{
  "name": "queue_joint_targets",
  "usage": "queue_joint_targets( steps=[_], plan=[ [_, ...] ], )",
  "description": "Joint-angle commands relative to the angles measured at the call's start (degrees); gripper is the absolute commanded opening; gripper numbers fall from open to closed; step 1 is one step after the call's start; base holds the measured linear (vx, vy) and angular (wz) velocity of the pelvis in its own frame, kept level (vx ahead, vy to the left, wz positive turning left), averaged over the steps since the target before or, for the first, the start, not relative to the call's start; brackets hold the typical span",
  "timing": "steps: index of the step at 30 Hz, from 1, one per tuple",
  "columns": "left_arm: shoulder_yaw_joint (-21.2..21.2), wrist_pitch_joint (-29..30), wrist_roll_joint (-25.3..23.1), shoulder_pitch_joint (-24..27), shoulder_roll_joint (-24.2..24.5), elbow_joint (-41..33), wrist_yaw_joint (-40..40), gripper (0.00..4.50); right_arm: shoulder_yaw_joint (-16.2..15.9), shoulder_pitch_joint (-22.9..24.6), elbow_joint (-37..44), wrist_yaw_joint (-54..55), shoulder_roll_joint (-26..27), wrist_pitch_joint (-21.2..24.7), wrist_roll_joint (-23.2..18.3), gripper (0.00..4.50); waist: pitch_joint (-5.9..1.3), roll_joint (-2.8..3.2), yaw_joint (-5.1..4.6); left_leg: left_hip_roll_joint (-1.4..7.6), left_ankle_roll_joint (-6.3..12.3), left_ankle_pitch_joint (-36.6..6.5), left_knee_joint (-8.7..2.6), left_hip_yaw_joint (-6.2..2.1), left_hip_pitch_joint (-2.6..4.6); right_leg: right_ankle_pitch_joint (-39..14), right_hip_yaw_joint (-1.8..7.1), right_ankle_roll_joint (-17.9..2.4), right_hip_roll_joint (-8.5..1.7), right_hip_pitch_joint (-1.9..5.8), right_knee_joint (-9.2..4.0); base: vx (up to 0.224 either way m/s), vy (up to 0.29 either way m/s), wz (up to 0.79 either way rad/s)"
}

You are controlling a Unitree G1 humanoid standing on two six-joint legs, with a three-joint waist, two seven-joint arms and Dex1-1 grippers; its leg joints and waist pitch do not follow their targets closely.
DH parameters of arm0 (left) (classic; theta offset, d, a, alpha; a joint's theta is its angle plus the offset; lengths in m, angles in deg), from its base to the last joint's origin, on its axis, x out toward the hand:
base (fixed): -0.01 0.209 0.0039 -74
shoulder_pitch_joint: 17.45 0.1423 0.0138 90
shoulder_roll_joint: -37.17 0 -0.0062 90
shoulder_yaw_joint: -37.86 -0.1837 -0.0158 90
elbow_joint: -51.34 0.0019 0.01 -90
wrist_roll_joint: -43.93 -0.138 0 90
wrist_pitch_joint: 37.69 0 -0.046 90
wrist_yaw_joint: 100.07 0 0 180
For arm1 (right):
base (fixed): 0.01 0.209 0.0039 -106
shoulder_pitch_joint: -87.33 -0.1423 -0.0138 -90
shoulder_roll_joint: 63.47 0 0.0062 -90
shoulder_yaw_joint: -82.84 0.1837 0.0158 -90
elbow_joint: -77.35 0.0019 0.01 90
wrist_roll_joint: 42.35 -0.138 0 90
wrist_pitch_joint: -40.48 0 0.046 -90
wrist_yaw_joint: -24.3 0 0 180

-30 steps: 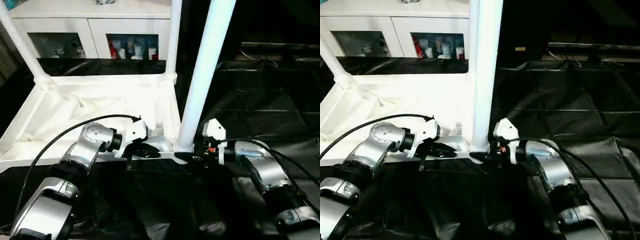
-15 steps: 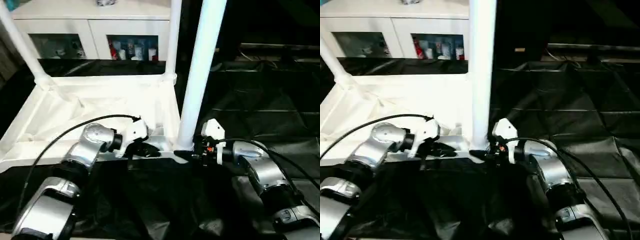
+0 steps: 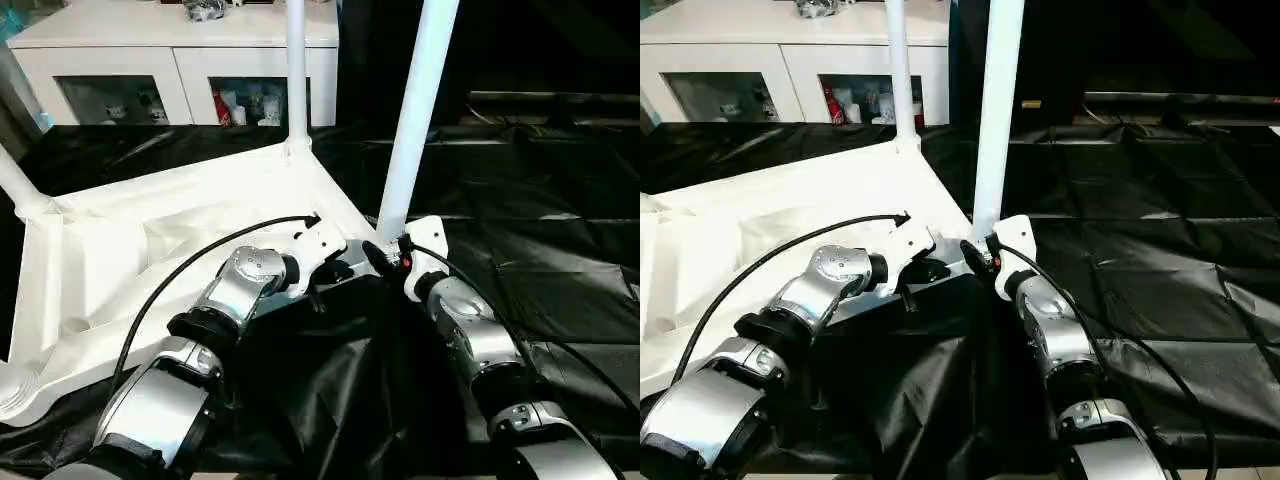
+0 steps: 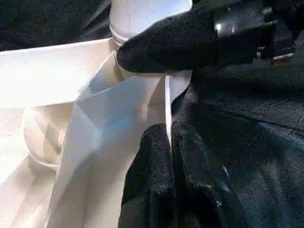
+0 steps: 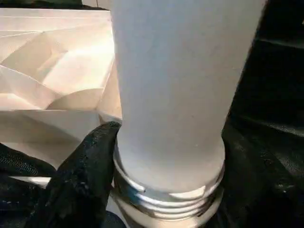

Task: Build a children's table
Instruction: Rotate leg to tighten

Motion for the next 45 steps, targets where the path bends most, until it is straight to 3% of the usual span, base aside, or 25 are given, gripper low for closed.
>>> queue_joint_targets(
  steps=[1, 3, 8, 9, 11, 14, 16, 18, 19, 26, 35, 41, 45],
  plan=[
    [-2.53, -1.7, -1.19, 0.7, -1.93, 1.19, 1.53, 0.0, -3.61, -0.23, -0.75, -5.44, 2.83, -0.07, 0.3, 3.67, -2.24, -0.49, -0.19, 4.81, -3.3, -25.54, -5.97, -3.28, 2.41, -16.56, 2.54, -10.21, -4.76, -0.09, -5.66, 0.0, 0.0, 0.0],
    [-2.47, -2.27, -0.96, 1.25, -0.61, 0.76, 3.64, 0.0, -3.78, -0.04, 0.83, -9.53, 1.47, -0.28, -0.92, 3.88, -2.33, -0.62, -0.18, 4.87, -2.15, -23.44, -6.12, -3.31, 1.94, -15.55, 2.38, -10.16, -4.7, 0.4, -5.36, 0.0, 0.0, 0.0],
    [-2.53, -4.33, -0.26, 2.72, 3.05, -0.57, 9.74, 0.0, -5.18, 1.04, 5.1, -19.84, -3.64, -0.9, -2.37, 3.93, -2.65, -0.84, 0.15, 4.95, 0.38, -17.88, -5.61, -2.95, 1.59, -10.33, 2.25, -11.62, -4.65, 0.9, -4.92, 0.0, 0.0, 0.0],
    [-2.6, -4.79, 0.04, 3.12, 3.97, -1.03, 11.54, 0.0, -5.33, 1.4, 6.35, -22.28, -4.82, -0.56, -3.11, 3.93, -3.1, -0.84, 0.37, 5.01, 2.44, -12.82, -5.02, -2.66, 1.3, -2.91, 2.08, -12.91, -4.51, 1.23, -4.01, 0.051, -0.02, -0.02],
    [-2.6, -6.13, 0.87, 4.0, 5.88, -1.97, 16.01, 0.0, -5.54, 2.15, 8.98, -27.71, -7.35, 0.39, -4.79, 3.93, -3.35, -1.2, 0.57, 4.86, 5.17, -8.76, -4.32, -2.44, 0.98, 3.45, 1.73, -14.1, -4.33, 1.52, -3.23, 0.025, -0.01, -0.01],
    [-2.47, -7.13, 2.58, 5.27, 8.59, -3.72, 23.35, 0.0, -6.07, 3.26, 12.58, -35.75, -11.24, 2.33, -6.9, 3.93, -3.41, -0.95, 0.96, 5.05, 7.8, -6.85, -3.86, -2.24, 0.91, 6.01, 1.56, -15.48, -4.36, 1.33, -2.8, 0.0, 0.0, 0.0],
    [-2.58, -6.97, 3.88, 5.98, 10.19, -5.39, 28.19, 0.0, -6.28, 3.64, 13.84, -39.77, -13.31, 3.68, -7.33, 3.93, -3.48, -1.23, 1.1, 5.13, 7.68, -6.94, -3.82, -2.14, 1.1, 5.22, 1.48, -15.85, -4.17, 1.24, -2.74, 0.0, 0.0, 0.0],
    [-2.57, -6.35, 4.83, 6.37, 11.28, -6.61, 31.01, 0.0, -6.53, 3.84, 14.48, -42.25, -14.85, 4.47, -7.49, 3.93, -3.43, -0.96, 1.34, 5.35, 7.42, -7.24, -3.95, -2.16, 1.25, 3.79, 1.48, -16.18, -4.23, 1.14, -2.72, 0.0, 0.0, 0.0],
    [-2.64, -6.18, 5.04, 6.47, 11.95, -7.11, 31.95, 0.0, -6.64, 3.82, 14.44, -43.2, -15.63, 4.46, -7.38, 3.93, -3.57, -0.97, 1.67, 5.46, 6.81, -7.22, -3.91, -2.0, 1.67, 3.51, 1.54, -16.44, -4.1, 0.88, -2.67, 0.0, 0.0, 0.0],
    [-2.36, -6.51, 5.34, 6.59, 13.04, -7.55, 33.83, 0.0, -7.73, 3.99, 15.3, -46.49, -16.89, 5.9, -7.9, 3.93, -3.38, -1.16, 1.68, 5.34, 3.82, -10.43, -4.35, -1.8, 1.67, -0.59, 1.67, -15.9, -4.25, 0.98, -2.93, 0.0, 0.0, 0.0],
    [-2.38, -6.02, 5.38, 6.84, 13.42, -7.94, 33.54, 0.0, -8.67, 4.36, 15.65, -47.99, -16.65, 6.5, -7.76, 3.14, -3.9, -1.38, 1.91, 5.11, 6.0, -5.57, -3.48, -1.7, 1.41, 5.08, 1.5, -16.51, -4.25, 1.22, -2.18, 0.0, 0.0, 0.0],
    [-1.99, -5.92, 4.85, 7.04, 13.29, -8.1, 31.64, 0.0, -8.83, 4.76, 15.44, -48.53, -16.29, 7.01, -7.55, 2.79, -3.9, -1.54, 2.03, 5.18, 5.73, -6.24, -3.43, -1.72, 1.47, 3.49, 1.52, -16.61, -4.27, 1.2, -2.19, 0.0, 0.0, 0.0],
    [-1.18, -5.57, 3.25, 6.14, 11.79, -6.03, 24.17, 0.0, -8.0, 5.68, 12.96, -43.44, -14.45, 6.34, -6.53, 2.72, -3.64, -1.46, 2.07, 5.22, 4.69, -8.08, -3.63, -1.71, 1.53, 0.3, 1.63, -16.27, -4.36, 0.97, -2.58, 0.0, 0.0, 0.0]
  ],
)
